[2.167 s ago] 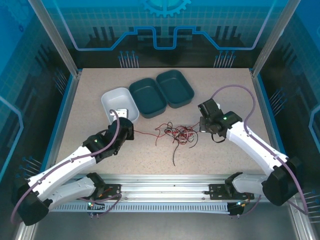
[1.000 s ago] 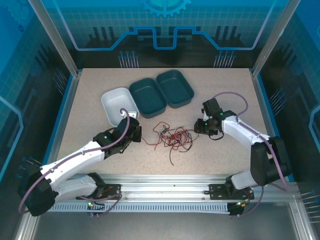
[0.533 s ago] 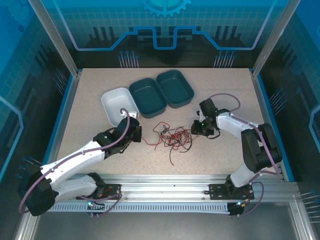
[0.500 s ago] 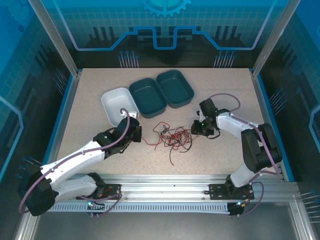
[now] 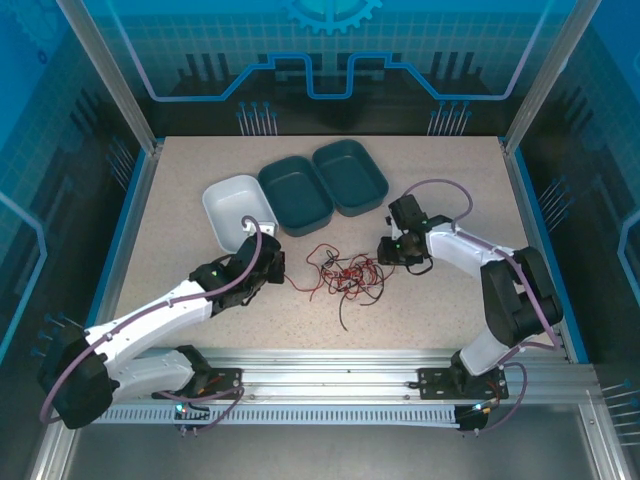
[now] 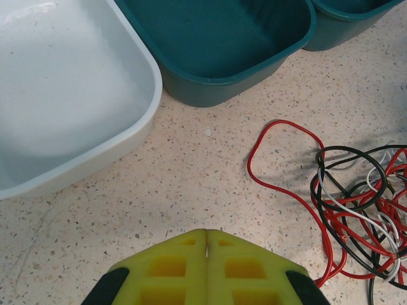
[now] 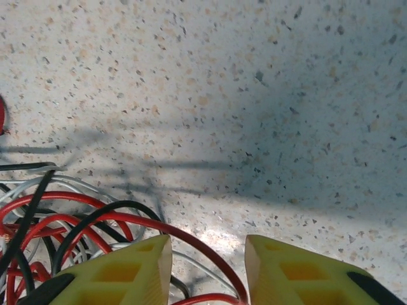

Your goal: Untangle the cables

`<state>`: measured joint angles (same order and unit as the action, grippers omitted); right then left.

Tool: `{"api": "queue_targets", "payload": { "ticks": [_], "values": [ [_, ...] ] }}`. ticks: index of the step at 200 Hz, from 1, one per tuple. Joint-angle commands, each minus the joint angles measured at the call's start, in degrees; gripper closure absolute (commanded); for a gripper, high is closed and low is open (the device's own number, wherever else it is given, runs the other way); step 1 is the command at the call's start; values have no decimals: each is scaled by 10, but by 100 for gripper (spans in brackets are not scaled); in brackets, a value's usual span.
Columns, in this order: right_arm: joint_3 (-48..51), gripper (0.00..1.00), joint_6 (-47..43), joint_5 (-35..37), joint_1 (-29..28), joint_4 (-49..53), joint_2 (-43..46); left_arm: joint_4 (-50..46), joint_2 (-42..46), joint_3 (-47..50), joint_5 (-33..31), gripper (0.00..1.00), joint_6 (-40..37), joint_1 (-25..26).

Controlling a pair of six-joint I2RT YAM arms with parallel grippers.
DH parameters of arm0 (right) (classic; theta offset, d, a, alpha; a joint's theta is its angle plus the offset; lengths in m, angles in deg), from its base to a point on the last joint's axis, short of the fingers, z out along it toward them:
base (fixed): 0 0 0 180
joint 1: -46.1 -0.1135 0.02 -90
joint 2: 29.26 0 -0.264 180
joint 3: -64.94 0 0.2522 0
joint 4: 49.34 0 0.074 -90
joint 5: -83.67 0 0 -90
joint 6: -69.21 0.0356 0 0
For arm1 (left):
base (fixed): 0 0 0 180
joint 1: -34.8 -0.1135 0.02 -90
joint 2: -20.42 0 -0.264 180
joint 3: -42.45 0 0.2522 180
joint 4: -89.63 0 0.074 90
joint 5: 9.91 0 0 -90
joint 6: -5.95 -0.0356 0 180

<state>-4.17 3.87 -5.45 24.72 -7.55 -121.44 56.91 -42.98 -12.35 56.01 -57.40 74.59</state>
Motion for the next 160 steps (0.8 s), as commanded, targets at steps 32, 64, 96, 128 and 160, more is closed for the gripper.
{"api": "queue_targets", "payload": {
  "ticks": [32, 64, 96, 128, 160],
  "values": [
    [-15, 77, -11, 30, -10, 13, 17, 8, -3, 3, 10, 100, 6, -5],
    [-2, 64, -16, 49, -8, 14, 29, 8, -1, 4, 12, 100, 9, -4],
    [11, 63, -17, 42, -1, 13, 25, 8, -1, 4, 13, 100, 9, -5],
    [23, 62, -18, 10, 10, 2, 14, 8, -1, 4, 15, 100, 10, -4],
    [27, 62, -19, -9, 17, -10, -2, 9, -1, 3, 16, 100, 12, -5]
  ]
}}
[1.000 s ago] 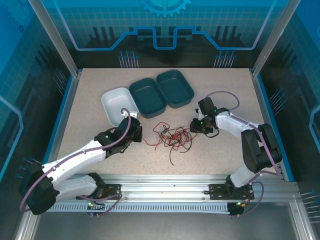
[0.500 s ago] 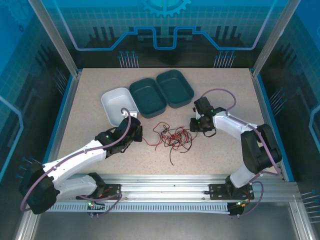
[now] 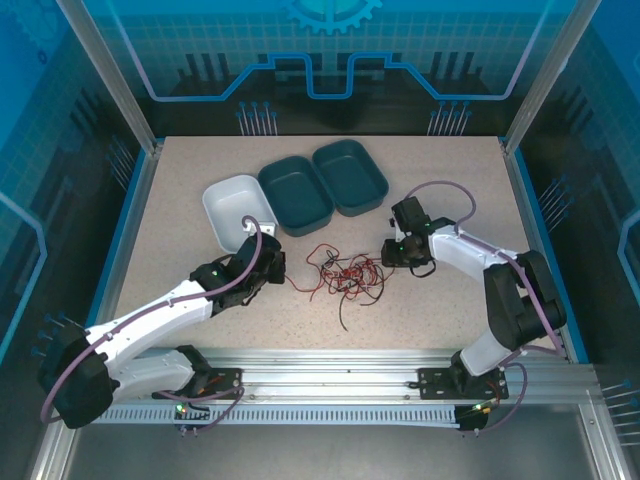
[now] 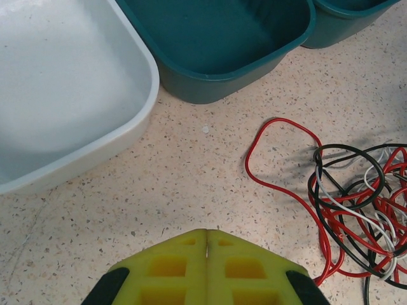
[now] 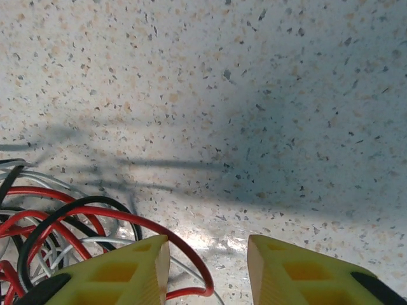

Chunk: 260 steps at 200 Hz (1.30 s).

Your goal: Untangle the cables

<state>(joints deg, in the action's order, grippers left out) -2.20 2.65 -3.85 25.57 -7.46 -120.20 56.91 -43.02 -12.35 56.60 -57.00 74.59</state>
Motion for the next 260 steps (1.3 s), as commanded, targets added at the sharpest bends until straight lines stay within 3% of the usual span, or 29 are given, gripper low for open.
{"api": "queue_targets", "payload": {
  "ticks": [1, 56, 120, 147, 187, 209, 260],
  "values": [
    [7, 62, -7, -25, 8, -12, -15, 9, -1, 3, 10, 100, 8, -4],
    [0, 62, -5, -51, 13, -29, -42, 16, -4, 1, 12, 100, 7, -4],
    [22, 63, 3, -68, 13, -46, -14, 13, -11, -8, 15, 100, 3, -4],
    [22, 75, 3, -58, 13, -38, -10, 22, -11, -5, 18, 100, 4, -4],
    [19, 84, 7, -38, 11, -30, 29, 20, -19, -15, 25, 100, -3, -4],
    [25, 95, 12, -31, 11, -30, 62, 0, -28, -35, 26, 100, -4, -4],
    [-11, 100, 15, 23, -12, 24, 153, 23, -36, -16, 28, 100, 13, -4]
  ]
}}
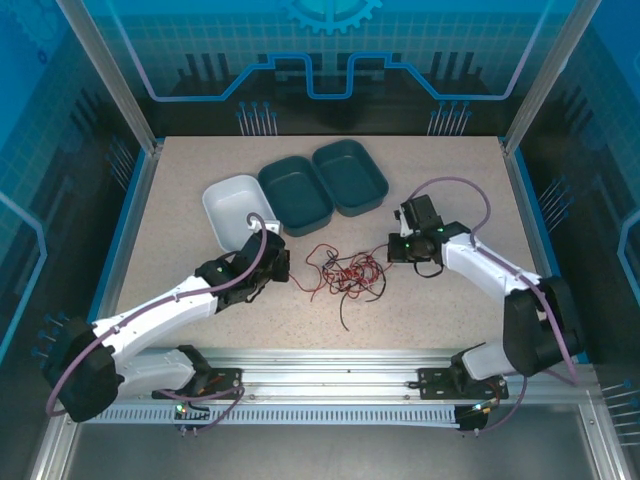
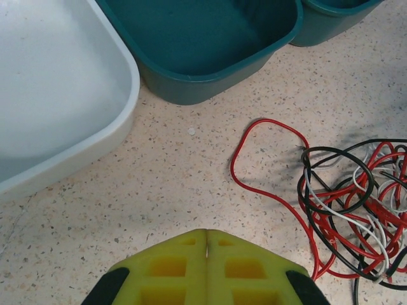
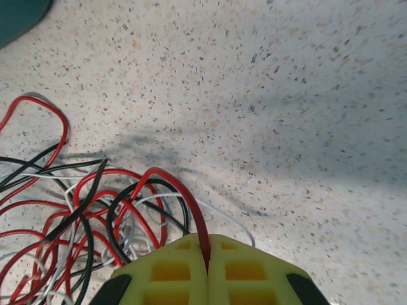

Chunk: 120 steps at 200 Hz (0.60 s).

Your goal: Untangle the cables

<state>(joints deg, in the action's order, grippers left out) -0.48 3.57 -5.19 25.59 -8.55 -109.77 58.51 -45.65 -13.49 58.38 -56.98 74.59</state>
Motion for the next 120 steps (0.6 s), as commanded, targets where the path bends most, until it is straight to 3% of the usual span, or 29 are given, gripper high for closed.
{"api": "queue_targets", "payload": {
  "ticks": [1, 65, 120],
  "values": [
    [-29, 100, 6, 36, -12, 36, 52, 7, -9, -4, 9, 100, 13, -4],
    [-99, 100, 9, 50, -28, 83, 176, 5, -10, 10, -1, 100, 17, -4],
    [-189, 100, -11, 45, -31, 111, 203, 7, -9, 15, 3, 100, 17, -5]
  ]
}}
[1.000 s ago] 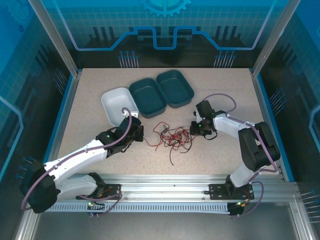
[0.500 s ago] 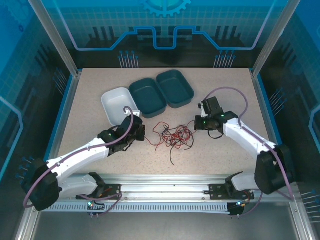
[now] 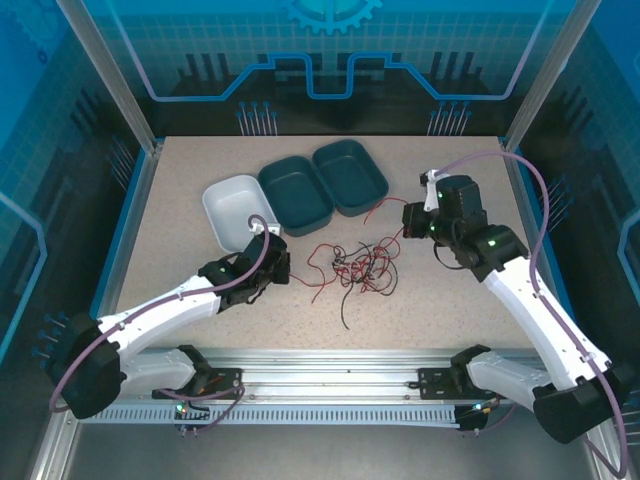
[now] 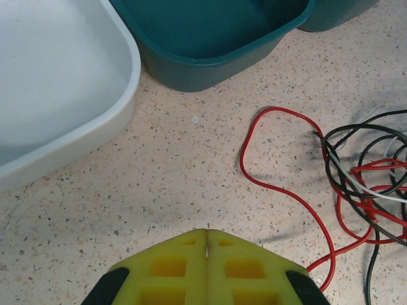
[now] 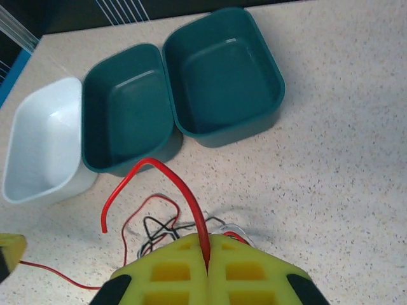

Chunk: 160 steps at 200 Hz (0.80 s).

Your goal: Untangle the cables

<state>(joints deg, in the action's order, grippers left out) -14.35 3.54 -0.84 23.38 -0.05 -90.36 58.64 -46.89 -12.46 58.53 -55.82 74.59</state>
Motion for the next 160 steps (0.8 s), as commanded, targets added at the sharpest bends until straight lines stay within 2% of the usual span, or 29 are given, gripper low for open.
{"api": "queue_targets", "payload": {
  "ticks": [1, 71, 160],
  "values": [
    [-52, 100, -12, 2, -9, 27, 10, 5, 3, 4, 1, 100, 5, -5],
    [-198, 100, -41, 3, -10, 89, 0, 14, -2, 13, 0, 100, 9, -4],
    [-461, 100, -89, -6, -12, 180, -91, 27, -7, 15, 14, 100, 9, -5]
  ]
}}
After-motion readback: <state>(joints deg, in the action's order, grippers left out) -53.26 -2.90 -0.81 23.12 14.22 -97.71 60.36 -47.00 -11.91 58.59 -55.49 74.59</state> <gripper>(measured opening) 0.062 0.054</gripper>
